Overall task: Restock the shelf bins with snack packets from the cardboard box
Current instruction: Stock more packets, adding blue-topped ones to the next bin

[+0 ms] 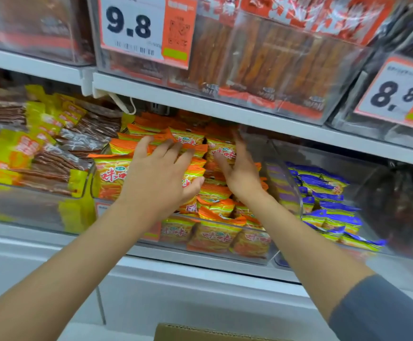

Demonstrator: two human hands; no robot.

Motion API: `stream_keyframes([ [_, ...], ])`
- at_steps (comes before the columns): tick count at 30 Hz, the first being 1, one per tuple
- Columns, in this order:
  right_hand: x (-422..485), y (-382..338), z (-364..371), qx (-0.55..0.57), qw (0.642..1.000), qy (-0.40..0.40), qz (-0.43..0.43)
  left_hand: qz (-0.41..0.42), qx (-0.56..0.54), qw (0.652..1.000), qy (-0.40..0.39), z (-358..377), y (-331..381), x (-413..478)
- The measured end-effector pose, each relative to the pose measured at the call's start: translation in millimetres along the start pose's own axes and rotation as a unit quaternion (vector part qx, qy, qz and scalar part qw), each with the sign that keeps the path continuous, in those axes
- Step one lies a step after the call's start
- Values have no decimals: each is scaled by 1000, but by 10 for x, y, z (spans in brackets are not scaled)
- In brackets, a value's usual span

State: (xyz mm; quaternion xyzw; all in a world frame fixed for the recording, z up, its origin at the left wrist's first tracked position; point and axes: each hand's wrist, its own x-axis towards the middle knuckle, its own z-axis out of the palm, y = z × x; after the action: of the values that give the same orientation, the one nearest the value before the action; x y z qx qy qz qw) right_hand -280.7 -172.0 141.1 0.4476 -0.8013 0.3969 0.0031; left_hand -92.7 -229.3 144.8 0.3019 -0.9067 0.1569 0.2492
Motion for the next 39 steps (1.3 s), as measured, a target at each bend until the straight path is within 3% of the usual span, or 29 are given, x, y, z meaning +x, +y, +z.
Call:
stream_keyframes([
  [9, -30, -47, -40, 26, 998, -53, 37, 4, 4, 1000, 1, 6, 7, -3],
  [18, -196, -8, -183, 70, 998, 7, -1, 9, 1, 1000, -30, -62, -12, 12],
  [24, -507, 51, -382, 51, 999, 19, 5, 41, 4, 998, 38, -230, 70, -77],
  [28, -994, 83, -611, -46, 993, -7, -111, 64, -62, 993, 76, -461, 381, -288],
  [32, -1706, 314, -733, -43, 986, -25, -160, -2, -195, 976, -99, -497, 818, -798],
  [35, -2333, 679, -755, -75, 977, -172, -96, -33, -221, 949, -224, -301, 1118, -1359],
  [39, -3058, 1393, -617, -112, 926, -362, 6, -59, -243, 888, -385, 190, 1387, -2090],
])
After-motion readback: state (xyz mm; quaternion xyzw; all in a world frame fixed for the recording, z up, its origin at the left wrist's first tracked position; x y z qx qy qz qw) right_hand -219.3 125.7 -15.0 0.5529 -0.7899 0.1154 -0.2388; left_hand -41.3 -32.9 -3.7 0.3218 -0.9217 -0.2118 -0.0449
